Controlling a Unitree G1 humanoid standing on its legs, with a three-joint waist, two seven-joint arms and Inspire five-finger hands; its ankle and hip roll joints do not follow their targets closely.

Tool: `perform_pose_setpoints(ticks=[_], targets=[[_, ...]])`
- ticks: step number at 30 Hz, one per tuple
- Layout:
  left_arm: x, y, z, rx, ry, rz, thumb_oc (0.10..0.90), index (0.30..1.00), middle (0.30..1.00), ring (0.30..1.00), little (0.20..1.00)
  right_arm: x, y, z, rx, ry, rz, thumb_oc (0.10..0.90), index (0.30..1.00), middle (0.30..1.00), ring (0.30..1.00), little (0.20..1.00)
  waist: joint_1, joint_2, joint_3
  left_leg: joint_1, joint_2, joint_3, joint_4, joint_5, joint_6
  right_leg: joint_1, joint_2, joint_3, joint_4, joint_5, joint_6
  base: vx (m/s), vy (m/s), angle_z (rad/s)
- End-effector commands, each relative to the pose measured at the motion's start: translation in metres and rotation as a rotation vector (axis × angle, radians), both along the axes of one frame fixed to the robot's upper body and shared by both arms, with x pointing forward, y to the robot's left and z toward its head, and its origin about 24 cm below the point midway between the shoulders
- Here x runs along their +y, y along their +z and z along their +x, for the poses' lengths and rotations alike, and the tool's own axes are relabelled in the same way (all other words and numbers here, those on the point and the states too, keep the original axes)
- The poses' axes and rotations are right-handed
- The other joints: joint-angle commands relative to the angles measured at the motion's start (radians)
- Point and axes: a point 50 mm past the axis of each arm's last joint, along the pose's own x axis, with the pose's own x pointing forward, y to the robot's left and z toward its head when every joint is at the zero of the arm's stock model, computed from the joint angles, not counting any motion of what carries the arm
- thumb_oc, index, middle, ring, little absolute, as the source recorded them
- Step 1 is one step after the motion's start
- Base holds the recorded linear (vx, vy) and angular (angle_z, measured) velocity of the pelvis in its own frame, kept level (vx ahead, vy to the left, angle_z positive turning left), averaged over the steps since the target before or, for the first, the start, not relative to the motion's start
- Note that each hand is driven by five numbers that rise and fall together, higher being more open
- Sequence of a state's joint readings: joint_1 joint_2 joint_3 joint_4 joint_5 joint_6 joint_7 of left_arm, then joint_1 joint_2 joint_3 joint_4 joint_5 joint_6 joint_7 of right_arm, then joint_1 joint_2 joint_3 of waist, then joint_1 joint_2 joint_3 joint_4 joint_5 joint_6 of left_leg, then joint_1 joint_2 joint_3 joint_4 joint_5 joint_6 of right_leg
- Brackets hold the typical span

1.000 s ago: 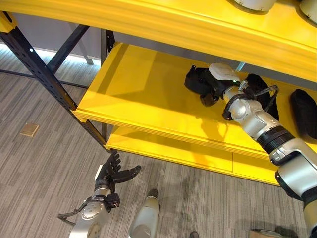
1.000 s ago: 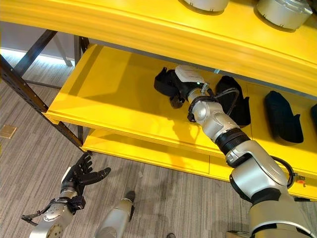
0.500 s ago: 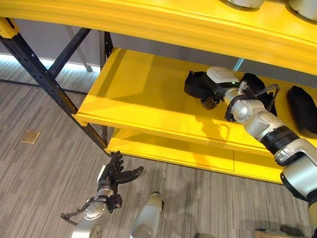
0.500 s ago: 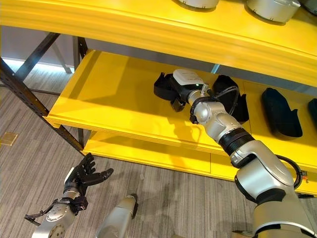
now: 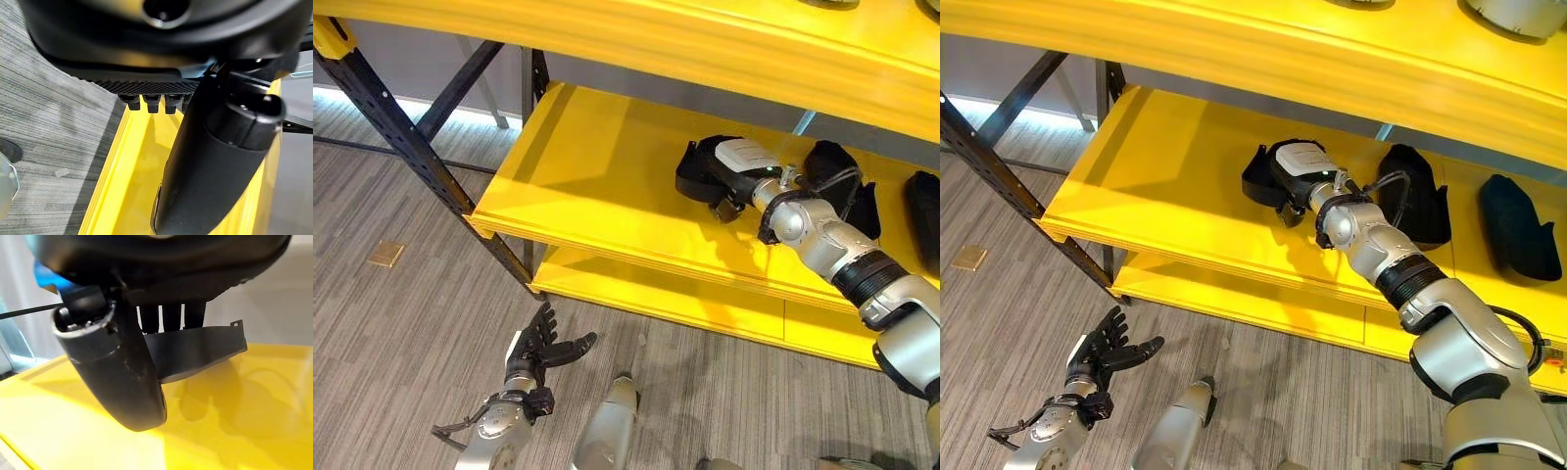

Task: Move parts from the plastic box to the shelf.

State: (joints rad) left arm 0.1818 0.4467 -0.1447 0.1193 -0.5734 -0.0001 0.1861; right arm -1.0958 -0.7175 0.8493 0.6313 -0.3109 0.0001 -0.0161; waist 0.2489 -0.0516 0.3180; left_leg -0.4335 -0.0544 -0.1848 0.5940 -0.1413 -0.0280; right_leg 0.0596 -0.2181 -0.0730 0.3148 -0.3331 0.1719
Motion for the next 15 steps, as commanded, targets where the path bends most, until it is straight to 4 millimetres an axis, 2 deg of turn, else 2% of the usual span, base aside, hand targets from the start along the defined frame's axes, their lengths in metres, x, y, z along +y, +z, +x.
perform_pose_setpoints(ticks=[1,15], targets=[[0.0,0.025,0.008,-0.152,-0.042,0.049,0.9,1.0,1.0,1.0,1.0,0.002,0.036,-0.004,-0.15,0.044,0.029,0.4,0.3,0.3,0.3,0.3,0.007,-0.013,-0.072,-0.024,0.085,-0.086,0.016,-0.058,-0.031,-0.061,-0.015,0.004,0.036,0.015,-0.061,-0.01,-0.017,0.06],[0.0,0.026,0.009,-0.161,-0.05,0.06,0.9,1.0,1.0,1.0,1.0,-0.013,0.02,-0.002,-0.111,-0.015,-0.015,0.4,0.3,0.3,0.3,0.3,0.017,0.008,-0.05,-0.058,0.074,-0.093,0.016,-0.05,-0.03,-0.081,-0.021,-0.007,0.041,0.008,-0.064,0.0,-0.006,0.03]])
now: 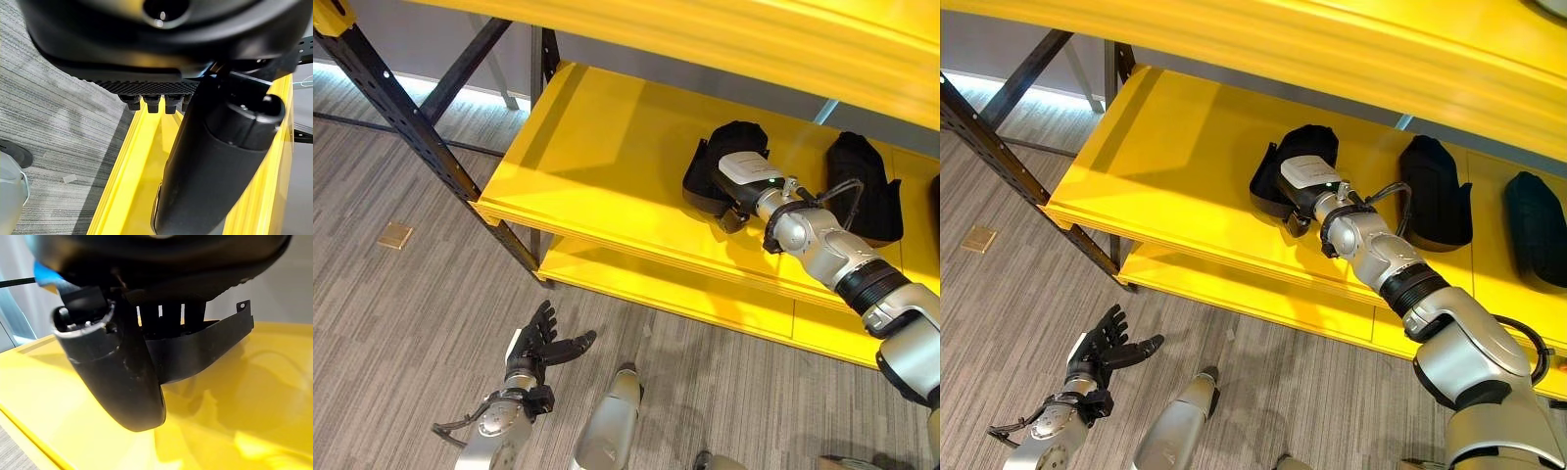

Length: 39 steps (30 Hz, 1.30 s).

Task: Move parts from the plastic box to the shelf.

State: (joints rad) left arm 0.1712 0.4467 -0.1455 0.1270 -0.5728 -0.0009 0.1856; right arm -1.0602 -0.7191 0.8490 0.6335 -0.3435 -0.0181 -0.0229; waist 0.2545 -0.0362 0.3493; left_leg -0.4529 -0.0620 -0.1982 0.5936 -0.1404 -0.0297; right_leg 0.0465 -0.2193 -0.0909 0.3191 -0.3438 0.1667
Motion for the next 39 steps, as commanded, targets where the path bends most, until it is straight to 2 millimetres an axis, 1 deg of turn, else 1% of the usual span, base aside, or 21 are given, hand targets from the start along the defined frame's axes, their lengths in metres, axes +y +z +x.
perform_pose_setpoints(ticks=[1,14,16,17,20,25,29,39], targets=[[0.001,0.026,0.007,-0.157,-0.049,0.059,0.9,1.0,1.0,1.0,1.0,-0.011,0.034,0.0,-0.131,-0.016,0.01,0.4,0.3,0.3,0.3,0.3,0.011,-0.006,-0.08,-0.042,0.081,-0.08,0.017,-0.049,-0.028,-0.07,-0.021,0.012,0.039,0.018,-0.059,0.0,0.0,0.0],[0.004,0.027,0.009,-0.164,-0.032,0.061,0.9,1.0,1.0,1.0,1.0,-0.02,0.041,0.002,-0.158,-0.059,-0.008,0.4,0.3,0.3,0.3,0.3,0.007,0.012,-0.064,-0.055,0.084,-0.087,-0.005,-0.029,-0.036,-0.098,-0.016,0.009,0.063,0.002,-0.068,0.0,-0.015,0.02],[0.004,0.028,0.009,-0.168,-0.034,0.062,0.9,1.0,1.0,1.0,1.0,-0.024,0.044,0.004,-0.171,-0.08,-0.002,0.4,0.3,0.3,0.3,0.3,0.007,0.016,-0.06,-0.057,0.083,-0.088,-0.007,-0.025,-0.038,-0.103,-0.015,0.008,0.067,0.001,-0.068,-0.01,-0.017,0.0],[0.005,0.029,0.009,-0.172,-0.028,0.063,0.9,1.0,1.0,1.0,1.0,-0.03,0.047,0.005,-0.185,-0.11,-0.006,0.4,0.3,0.3,0.3,0.3,0.007,0.021,-0.054,-0.059,0.085,-0.088,-0.009,-0.023,-0.037,-0.108,-0.013,0.01,0.073,0.0,-0.069,0.0,0.0,0.0],[0.006,0.03,0.01,-0.175,-0.025,0.065,0.9,1.0,1.0,1.0,1.0,-0.033,0.052,0.006,-0.203,-0.127,-0.008,0.4,0.3,0.3,0.3,0.3,0.007,0.025,-0.049,-0.06,0.086,-0.087,-0.009,-0.02,-0.038,-0.111,-0.012,0.008,0.078,-0.003,-0.07,0.0,0.0,0.0],[0.005,0.032,0.013,-0.189,-0.026,0.063,0.9,1.0,1.0,1.0,1.0,-0.041,0.052,0.008,-0.215,-0.169,0.001,0.4,0.3,0.3,0.3,0.3,0.005,0.034,-0.038,-0.07,0.083,-0.092,-0.007,-0.017,-0.038,-0.116,-0.013,0.007,0.089,-0.01,-0.072,-0.01,-0.009,0.04],[0.005,0.032,0.013,-0.19,-0.027,0.062,0.9,1.0,1.0,1.0,1.0,-0.042,0.053,0.007,-0.221,-0.172,0.003,0.4,0.3,0.3,0.3,0.3,0.004,0.037,-0.036,-0.073,0.082,-0.093,-0.006,-0.016,-0.037,-0.117,-0.013,0.006,0.093,-0.012,-0.073,0.0,-0.004,0.02],[0.005,0.034,0.015,-0.198,-0.025,0.069,0.9,1.0,1.0,1.0,1.0,-0.035,0.058,0.007,-0.238,-0.143,-0.007,0.4,0.3,0.3,0.3,0.3,0.001,0.047,-0.023,-0.077,0.083,-0.094,-0.002,-0.015,-0.038,-0.131,-0.013,0.009,0.116,-0.023,-0.079,0.0,0.0,0.0]])
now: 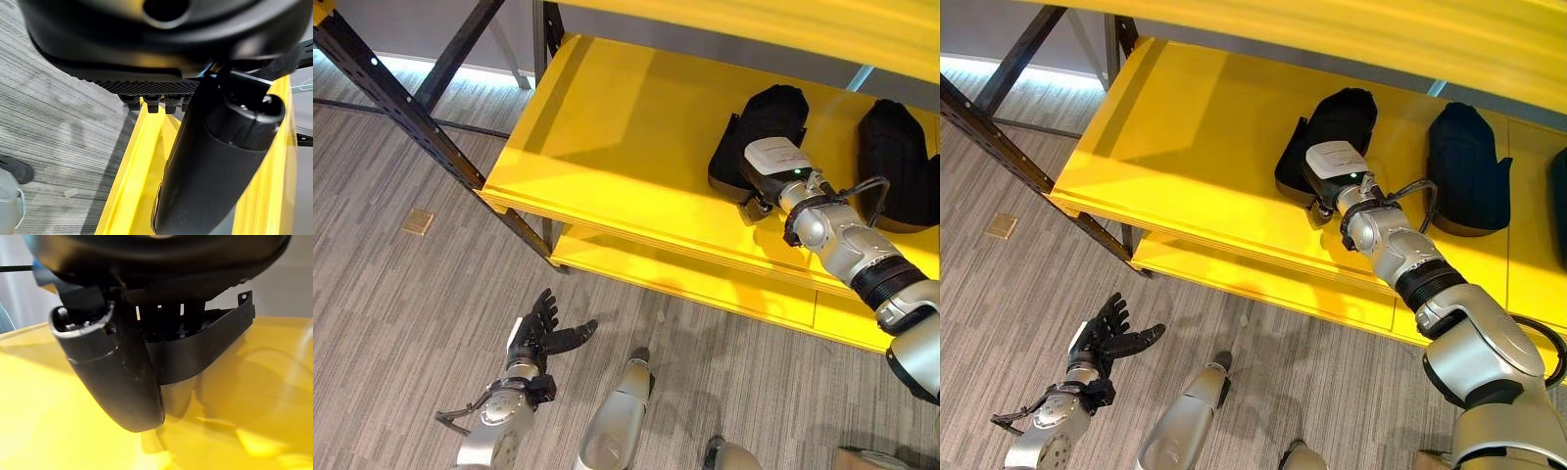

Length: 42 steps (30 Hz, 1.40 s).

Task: Move parts from the plastic box to the shelf.

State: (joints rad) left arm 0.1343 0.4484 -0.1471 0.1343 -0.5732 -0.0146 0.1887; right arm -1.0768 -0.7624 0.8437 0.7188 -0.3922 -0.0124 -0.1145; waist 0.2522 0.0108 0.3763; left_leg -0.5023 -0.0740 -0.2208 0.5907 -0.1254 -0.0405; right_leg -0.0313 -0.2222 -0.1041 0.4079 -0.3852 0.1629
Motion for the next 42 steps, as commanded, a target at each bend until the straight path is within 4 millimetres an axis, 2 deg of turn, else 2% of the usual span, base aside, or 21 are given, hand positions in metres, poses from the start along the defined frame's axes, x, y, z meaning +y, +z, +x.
perform_pose_setpoints(ticks=[1,13,14,15,16,26,42], targets=[[0.006,0.028,0.005,-0.159,-0.021,0.065,0.9,1.0,1.0,1.0,1.0,-0.003,0.049,0.003,-0.139,-0.017,0.037,0.4,0.3,0.3,0.3,0.3,0.002,0.002,-0.045,-0.028,0.097,-0.072,0.002,-0.03,-0.027,-0.057,-0.01,0.022,0.033,0.016,-0.076,0.0,0.0,0.0],[0.007,0.031,0.006,-0.176,-0.018,0.063,0.9,1.0,1.0,1.0,1.0,-0.004,0.047,0.001,-0.128,-0.008,0.025,0.4,0.3,0.3,0.3,0.3,0.006,0.006,-0.036,-0.032,0.094,-0.083,-0.01,-0.019,-0.031,-0.057,-0.008,0.012,0.04,0.004,-0.078,0.0,-0.01,0.01],[0.008,0.032,0.006,-0.178,-0.012,0.062,0.9,1.0,1.0,1.0,1.0,-0.001,0.046,0.0,-0.122,0.011,0.039,0.845,0.923,0.923,0.923,0.923,0.004,0.008,-0.033,-0.032,0.093,-0.085,-0.009,-0.019,-0.031,-0.06,-0.008,0.012,0.047,0.001,-0.08,0.0,0.0,0.0],[0.008,0.032,0.006,-0.178,-0.012,0.062,0.9,1.0,1.0,1.0,1.0,-0.001,0.046,0.0,-0.122,0.011,0.039,0.845,0.923,0.923,0.923,0.923,0.004,0.007,-0.033,-0.032,0.093,-0.085,-0.009,-0.019,-0.031,-0.06,-0.009,0.012,0.047,0.001,-0.08,0.0,0.0,0.0],[0.009,0.032,0.006,-0.181,-0.009,0.061,0.9,1.0,1.0,1.0,1.0,0.002,0.045,-0.001,-0.115,0.026,0.044,0.9,1.0,1.0,1.0,1.0,0.005,0.007,-0.033,-0.031,0.095,-0.084,-0.012,-0.018,-0.031,-0.06,-0.008,0.012,0.046,0.0,-0.08,0.0,0.0,0.0],[0.01,0.032,0.005,-0.181,-0.006,0.061,0.9,1.0,1.0,1.0,1.0,0.008,0.041,-0.006,-0.084,0.078,0.052,0.9,1.0,1.0,1.0,1.0,0.001,0.005,-0.029,-0.031,0.095,-0.085,-0.01,-0.017,-0.033,-0.057,-0.01,0.01,0.048,-0.003,-0.08,0.0,0.0,0.0],[0.015,0.032,0.002,-0.178,0.018,0.064,0.9,1.0,1.0,1.0,1.0,-0.004,0.03,-0.022,-0.041,0.115,0.093,0.9,1.0,1.0,1.0,1.0,-0.014,-0.004,-0.027,-0.031,0.101,-0.086,-0.019,-0.011,-0.037,-0.05,-0.008,0.004,0.041,-0.004,-0.081,0.0,0.0,0.0]])
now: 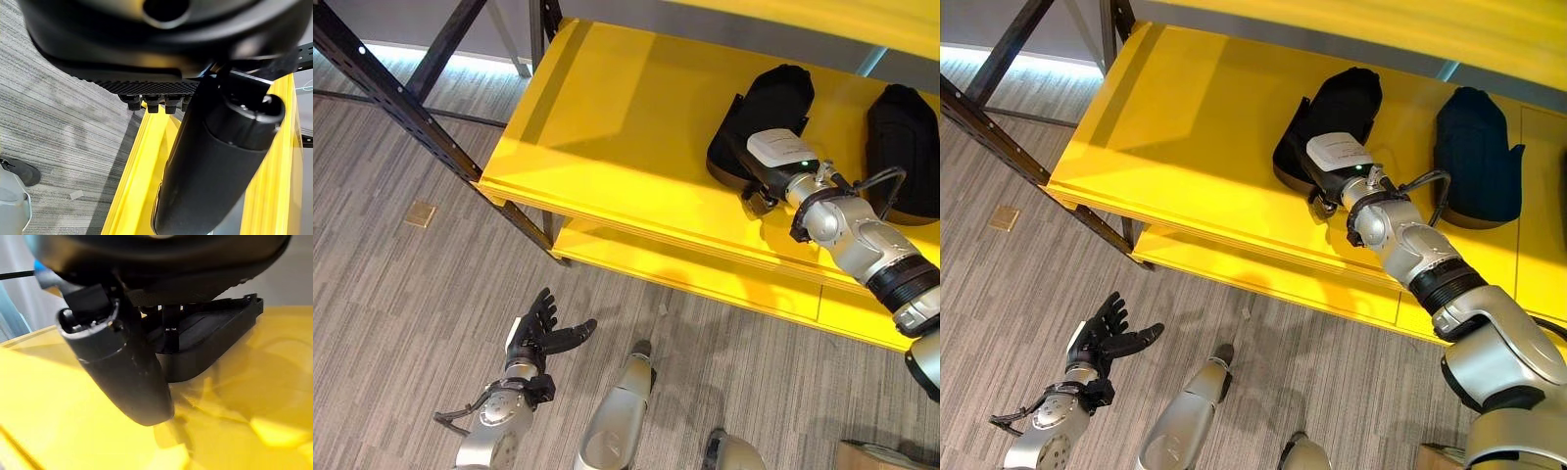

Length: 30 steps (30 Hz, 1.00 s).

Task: Move parts from the plastic box to the shelf.

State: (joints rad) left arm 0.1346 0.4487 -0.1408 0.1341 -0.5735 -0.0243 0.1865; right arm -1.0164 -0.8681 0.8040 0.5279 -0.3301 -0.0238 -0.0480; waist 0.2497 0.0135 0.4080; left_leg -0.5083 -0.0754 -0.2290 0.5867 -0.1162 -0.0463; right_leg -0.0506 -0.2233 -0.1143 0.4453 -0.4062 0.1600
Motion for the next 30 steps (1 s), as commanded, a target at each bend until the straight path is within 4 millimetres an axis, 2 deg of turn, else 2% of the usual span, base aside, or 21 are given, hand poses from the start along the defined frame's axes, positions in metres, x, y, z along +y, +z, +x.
perform_pose_setpoints(ticks=[1,11,22,30], targets=[[0.014,0.03,0.001,-0.165,0.013,0.065,0.9,1.0,1.0,1.0,1.0,-0.002,0.02,-0.007,-0.061,0.037,0.063,0.9,1.0,1.0,1.0,1.0,-0.01,-0.007,-0.059,-0.025,0.102,-0.078,-0.015,-0.02,-0.032,-0.031,-0.007,0.014,0.003,0.017,-0.079,0.0,0.0,0.0],[0.016,0.029,-0.002,-0.155,0.028,0.071,0.9,1.0,1.0,1.0,1.0,0.009,0.008,-0.023,-0.015,0.142,0.101,0.9,1.0,1.0,1.0,1.0,-0.024,-0.017,-0.056,-0.028,0.108,-0.071,-0.006,-0.024,-0.031,-0.028,-0.007,0.021,-0.003,0.016,-0.078,0.0,0.0,0.0],[0.02,0.03,-0.004,-0.158,0.042,0.079,0.9,1.0,1.0,1.0,1.0,0.011,0.005,-0.028,0.008,0.166,0.108,0.9,1.0,1.0,1.0,1.0,-0.028,-0.023,-0.055,-0.028,0.111,-0.067,-0.007,-0.023,-0.034,-0.029,-0.007,0.026,-0.004,0.018,-0.079,0.0,-0.001,0.0],[0.022,0.03,-0.005,-0.156,0.05,0.08,0.9,1.0,1.0,1.0,1.0,0.004,0.003,-0.029,0.019,0.145,0.111,0.9,1.0,1.0,1.0,1.0,-0.033,-0.026,-0.053,-0.028,0.113,-0.064,-0.007,-0.021,-0.036,-0.027,-0.006,0.028,-0.006,0.017,-0.079,0.0,0.0,0.0]])
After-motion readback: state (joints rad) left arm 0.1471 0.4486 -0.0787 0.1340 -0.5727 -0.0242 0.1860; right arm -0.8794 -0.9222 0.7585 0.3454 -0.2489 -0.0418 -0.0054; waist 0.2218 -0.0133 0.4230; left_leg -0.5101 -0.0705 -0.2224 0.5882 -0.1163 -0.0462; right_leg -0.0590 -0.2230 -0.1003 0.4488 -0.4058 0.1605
